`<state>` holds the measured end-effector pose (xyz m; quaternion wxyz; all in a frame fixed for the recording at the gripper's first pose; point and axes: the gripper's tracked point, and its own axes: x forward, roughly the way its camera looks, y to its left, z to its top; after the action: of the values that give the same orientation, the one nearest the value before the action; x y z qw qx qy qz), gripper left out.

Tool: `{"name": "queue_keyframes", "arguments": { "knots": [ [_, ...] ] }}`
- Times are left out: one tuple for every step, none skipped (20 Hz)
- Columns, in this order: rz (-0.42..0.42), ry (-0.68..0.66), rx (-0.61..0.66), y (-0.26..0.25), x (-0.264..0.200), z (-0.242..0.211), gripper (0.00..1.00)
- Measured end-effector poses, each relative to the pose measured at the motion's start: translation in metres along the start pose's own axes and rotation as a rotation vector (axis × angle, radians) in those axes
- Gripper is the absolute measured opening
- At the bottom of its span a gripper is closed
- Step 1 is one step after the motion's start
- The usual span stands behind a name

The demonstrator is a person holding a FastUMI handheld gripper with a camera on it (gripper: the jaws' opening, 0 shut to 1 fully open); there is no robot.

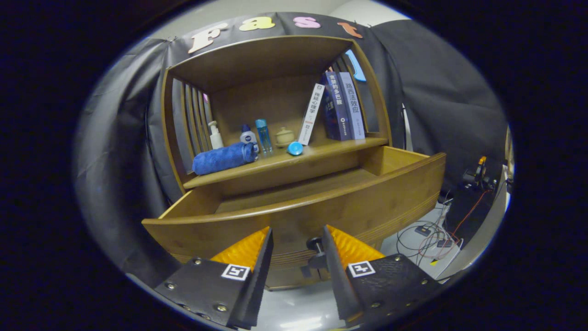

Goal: Pull open the drawer, take out the items inside it, and place them on the countertop above the cabinet.

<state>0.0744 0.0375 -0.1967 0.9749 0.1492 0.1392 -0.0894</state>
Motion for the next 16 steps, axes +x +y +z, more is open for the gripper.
{"name": "queue_keyframes", "arguments": {
  "knots": [
    [0.006,0.01,-0.001,0.002,0.001,-0.004,0.63],
    [0.009,-0.008,0.001,0.002,0.002,0.001,0.63],
    [0.012,-0.005,-0.001,0.003,0.005,-0.001,0.63],
    [0.021,0.009,-0.006,0.003,0.005,-0.003,0.63],
    [0.027,0.009,-0.015,0.004,0.005,-0.003,0.63],
    [0.025,0.008,-0.027,0.003,0.005,-0.001,0.64],
    [0.016,0.005,-0.035,-0.001,0.002,-0.003,0.63],
    [0.016,-0.004,-0.028,-0.002,-0.001,-0.001,0.63],
    [0.016,-0.014,-0.015,-0.001,-0.004,-0.002,0.63],
    [0.016,-0.025,-0.01,-0.001,-0.008,-0.001,0.63],
    [0.006,-0.033,-0.018,-0.004,-0.013,-0.002,0.63],
    [0.004,-0.043,-0.026,-0.005,-0.016,-0.001,0.63],
    [-0.001,-0.041,-0.038,-0.007,-0.02,-0.004,0.63],
    [0.0,-0.031,-0.049,-0.008,-0.021,-0.007,0.63],
    [0.003,-0.01,-0.06,-0.007,-0.021,-0.015,0.63],
    [0.001,0.005,-0.07,-0.008,-0.02,-0.02,0.63]
  ]
}}
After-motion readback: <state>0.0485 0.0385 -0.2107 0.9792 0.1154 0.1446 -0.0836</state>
